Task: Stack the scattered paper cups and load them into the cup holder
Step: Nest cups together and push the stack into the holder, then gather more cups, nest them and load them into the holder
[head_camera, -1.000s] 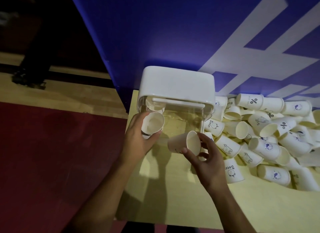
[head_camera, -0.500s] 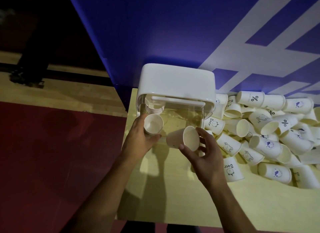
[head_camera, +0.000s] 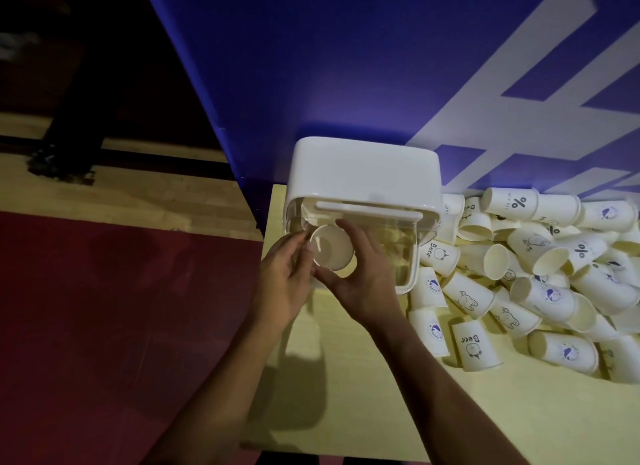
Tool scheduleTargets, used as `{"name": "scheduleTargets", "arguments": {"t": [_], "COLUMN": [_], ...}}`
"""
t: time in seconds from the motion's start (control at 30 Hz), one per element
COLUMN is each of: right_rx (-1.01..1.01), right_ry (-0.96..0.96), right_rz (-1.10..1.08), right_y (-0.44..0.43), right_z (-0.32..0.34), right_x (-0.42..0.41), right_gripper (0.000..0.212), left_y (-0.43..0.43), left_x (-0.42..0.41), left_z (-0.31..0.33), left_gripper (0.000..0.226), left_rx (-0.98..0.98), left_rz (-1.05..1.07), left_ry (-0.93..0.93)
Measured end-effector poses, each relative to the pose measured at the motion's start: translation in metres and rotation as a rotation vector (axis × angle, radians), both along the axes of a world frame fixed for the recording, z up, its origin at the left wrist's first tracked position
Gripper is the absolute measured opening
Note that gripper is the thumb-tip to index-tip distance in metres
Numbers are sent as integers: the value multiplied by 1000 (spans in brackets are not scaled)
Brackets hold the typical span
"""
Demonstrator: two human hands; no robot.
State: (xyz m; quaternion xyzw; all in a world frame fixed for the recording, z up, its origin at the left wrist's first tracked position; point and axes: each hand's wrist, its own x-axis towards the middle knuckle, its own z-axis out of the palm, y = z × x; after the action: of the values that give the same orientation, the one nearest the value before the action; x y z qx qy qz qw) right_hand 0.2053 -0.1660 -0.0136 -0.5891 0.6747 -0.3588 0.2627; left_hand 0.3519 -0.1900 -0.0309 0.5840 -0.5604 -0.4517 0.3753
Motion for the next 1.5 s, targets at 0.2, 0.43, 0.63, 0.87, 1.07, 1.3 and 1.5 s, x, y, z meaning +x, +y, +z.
{"name": "scheduleTargets", "arguments": {"t": [0.2, 0.43, 0.63, 0.87, 1.07, 1.3, 1.5], "right_rx": [20, 126, 174, 204, 173, 196, 192], "right_ry": [37, 28, 32, -51, 1, -14, -60], "right_rz": [-1, 39, 13, -57, -246, -523, -581], "right_y": [0, 1, 0, 19, 72, 119, 139], "right_z": [-24, -46, -52, -32, -8, 17, 19], "right_x": [6, 6, 8, -4, -78, -203, -294], "right_gripper": [77, 79, 77, 79, 44, 30, 32], "left_y": [-2, -5, -7, 2, 30, 14, -11], "left_x": [3, 8, 8, 8, -66, -214, -309], "left_z": [-16, -28, -29, -9, 45, 51, 0], "left_gripper": [25, 30, 30, 37, 27, 52, 88], "left_rx": [32, 49, 101, 6, -167, -289, -249], "left_rz": [-13, -37, -26, 30, -202, -694, -961], "left_ry": [-95, -192, -139, -261, -123, -373, -756]}}
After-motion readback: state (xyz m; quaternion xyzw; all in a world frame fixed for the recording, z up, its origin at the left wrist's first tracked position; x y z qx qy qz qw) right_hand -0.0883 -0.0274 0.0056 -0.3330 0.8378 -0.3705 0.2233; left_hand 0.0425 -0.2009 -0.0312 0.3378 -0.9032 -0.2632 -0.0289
